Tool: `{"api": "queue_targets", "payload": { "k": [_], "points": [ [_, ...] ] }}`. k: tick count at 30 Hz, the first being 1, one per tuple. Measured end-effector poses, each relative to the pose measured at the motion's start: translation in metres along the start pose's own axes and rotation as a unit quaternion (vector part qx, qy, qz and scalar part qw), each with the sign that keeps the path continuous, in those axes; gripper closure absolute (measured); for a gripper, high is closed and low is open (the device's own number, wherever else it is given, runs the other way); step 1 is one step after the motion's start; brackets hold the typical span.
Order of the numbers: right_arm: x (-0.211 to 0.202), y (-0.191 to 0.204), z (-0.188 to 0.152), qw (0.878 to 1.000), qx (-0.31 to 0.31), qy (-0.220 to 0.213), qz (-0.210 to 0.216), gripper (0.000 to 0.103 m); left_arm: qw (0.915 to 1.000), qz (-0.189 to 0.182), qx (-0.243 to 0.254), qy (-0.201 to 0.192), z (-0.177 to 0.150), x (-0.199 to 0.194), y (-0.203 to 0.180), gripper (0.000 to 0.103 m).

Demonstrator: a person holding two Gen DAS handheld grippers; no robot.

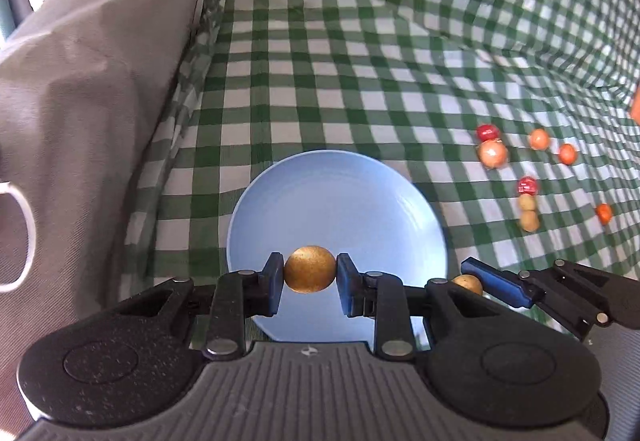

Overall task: Organize fruits
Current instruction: 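Carry tan fruits to the blue plate and open both tools to release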

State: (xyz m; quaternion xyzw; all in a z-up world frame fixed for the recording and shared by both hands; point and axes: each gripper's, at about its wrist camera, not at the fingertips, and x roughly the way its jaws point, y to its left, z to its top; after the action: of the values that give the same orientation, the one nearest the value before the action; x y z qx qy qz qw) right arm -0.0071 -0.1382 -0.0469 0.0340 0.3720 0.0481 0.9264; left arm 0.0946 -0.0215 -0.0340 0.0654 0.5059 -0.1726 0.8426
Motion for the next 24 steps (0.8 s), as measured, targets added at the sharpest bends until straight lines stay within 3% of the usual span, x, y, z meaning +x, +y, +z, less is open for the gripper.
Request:
{"api": "queue_targets", "payload": {
  "k": [9,11,12,13,14,15,17,24],
  "points": [
    [0.05,-0.005,0.01,0.999,-0.024,0.033,-0.009,0.075,0.9993,0.017,0.009,0.031,0.016,0.053,0.002,0.071],
    [0.057,-0.005,0.014,0.999,-0.028,0.039,-0.008,0.074,0.9993,0.016,0.008,0.033,0.017,0.057,0.004,0.048],
    [0.059,-0.005,0.016,0.999,-0.027,0.039,-0.01,0.067,0.9994,0.016,0.004,0.031,0.018,0.055,0.005,0.023],
    [0.06,-0.005,0.018,0.999,-0.028,0.041,-0.01,0.059,0.9996,0.019,-0.002,0.02,0.017,0.049,0.006,0.005],
    [0.058,-0.006,0.02,0.999,-0.026,0.041,-0.011,0.043,0.9997,0.022,-0.009,0.005,0.016,0.042,0.008,0.0],
    [0.055,-0.007,0.022,0.999,-0.022,0.038,-0.013,0.029,0.9996,0.022,-0.015,-0.006,0.015,0.035,0.011,0.0],
    [0.043,-0.01,0.025,0.999,-0.015,0.028,-0.021,0.018,0.9997,0.015,-0.018,-0.004,0.012,0.021,0.013,0.0],
    [-0.026,-0.01,0.004,0.999,0.021,0.032,-0.011,0.009,0.9996,0.016,-0.022,-0.009,-0.034,-0.038,0.019,0.0]
  ]
}}
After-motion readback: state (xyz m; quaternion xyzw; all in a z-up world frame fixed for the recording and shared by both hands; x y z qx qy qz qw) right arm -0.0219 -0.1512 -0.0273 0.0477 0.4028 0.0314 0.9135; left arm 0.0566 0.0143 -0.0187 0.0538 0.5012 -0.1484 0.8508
